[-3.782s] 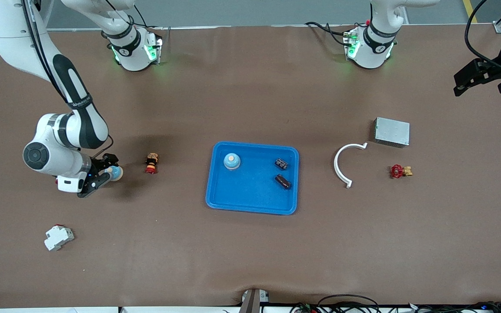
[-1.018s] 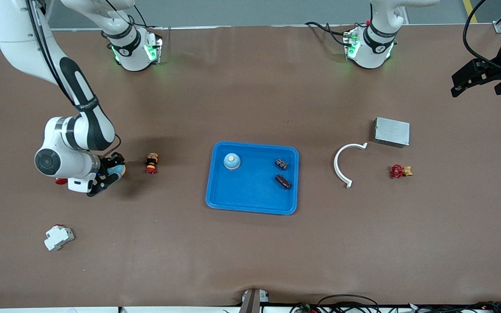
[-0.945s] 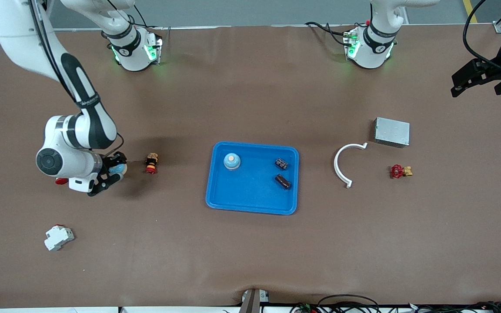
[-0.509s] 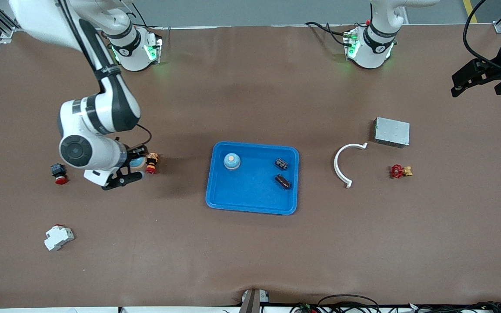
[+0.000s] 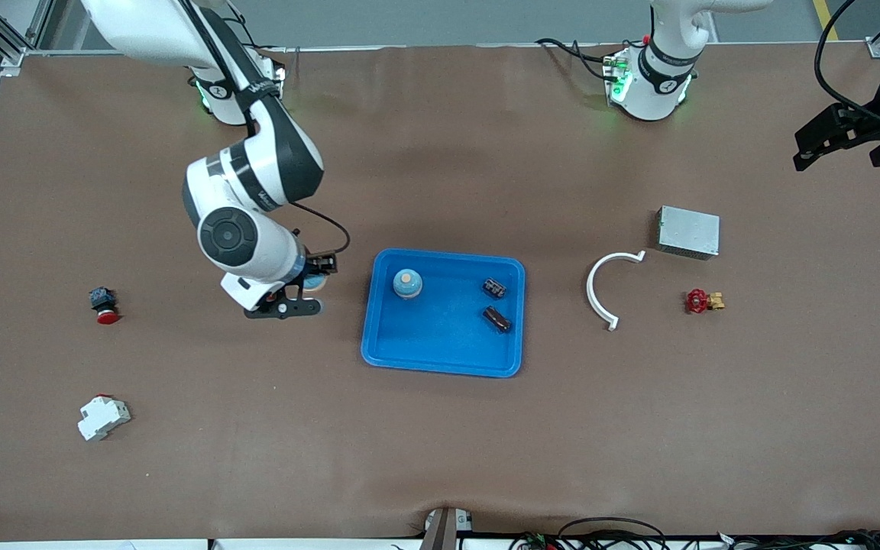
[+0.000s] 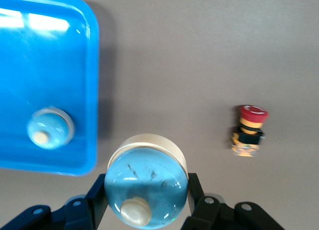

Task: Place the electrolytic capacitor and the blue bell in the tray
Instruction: 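Carry the bell into the blue tray with the right gripper and open it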

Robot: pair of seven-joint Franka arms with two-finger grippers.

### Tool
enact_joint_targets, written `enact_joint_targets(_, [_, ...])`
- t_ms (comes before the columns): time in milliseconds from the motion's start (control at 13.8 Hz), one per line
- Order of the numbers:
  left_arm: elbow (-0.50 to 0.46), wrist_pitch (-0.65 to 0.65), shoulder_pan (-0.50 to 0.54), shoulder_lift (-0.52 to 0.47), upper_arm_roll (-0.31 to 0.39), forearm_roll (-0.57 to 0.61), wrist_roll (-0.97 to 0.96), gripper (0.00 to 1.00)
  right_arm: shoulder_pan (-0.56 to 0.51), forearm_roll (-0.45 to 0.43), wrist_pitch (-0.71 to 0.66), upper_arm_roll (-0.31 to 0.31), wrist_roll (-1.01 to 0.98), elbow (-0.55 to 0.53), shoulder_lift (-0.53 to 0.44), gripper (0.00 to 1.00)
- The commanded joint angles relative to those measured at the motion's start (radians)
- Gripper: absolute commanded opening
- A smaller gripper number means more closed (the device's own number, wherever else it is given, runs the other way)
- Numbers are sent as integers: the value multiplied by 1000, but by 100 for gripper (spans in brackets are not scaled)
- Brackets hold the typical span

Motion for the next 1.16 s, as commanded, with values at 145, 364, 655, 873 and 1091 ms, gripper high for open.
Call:
enact_joint_targets(145, [2,3,9,-10,-2,-23,12,100,84,30,135,-10,184,65,101,7])
enact_joint_targets(364, [-1,1,9,-11,-2,-23,12,100,121,27,223,-10,256,66,146,7])
enact_joint_targets(655, [0,1,10,-14,-1,-24,13,100,134,26,237,-10,323,154,225,7])
enact_joint_targets(873, [2,1,9,-15,-2,-25,12,100,147,26,258,-11,343,224,294,7])
enact_joint_targets(1091, [-6,0,10,-27,-2,-29,10,100,147,26,327,-11,342,234,330,6])
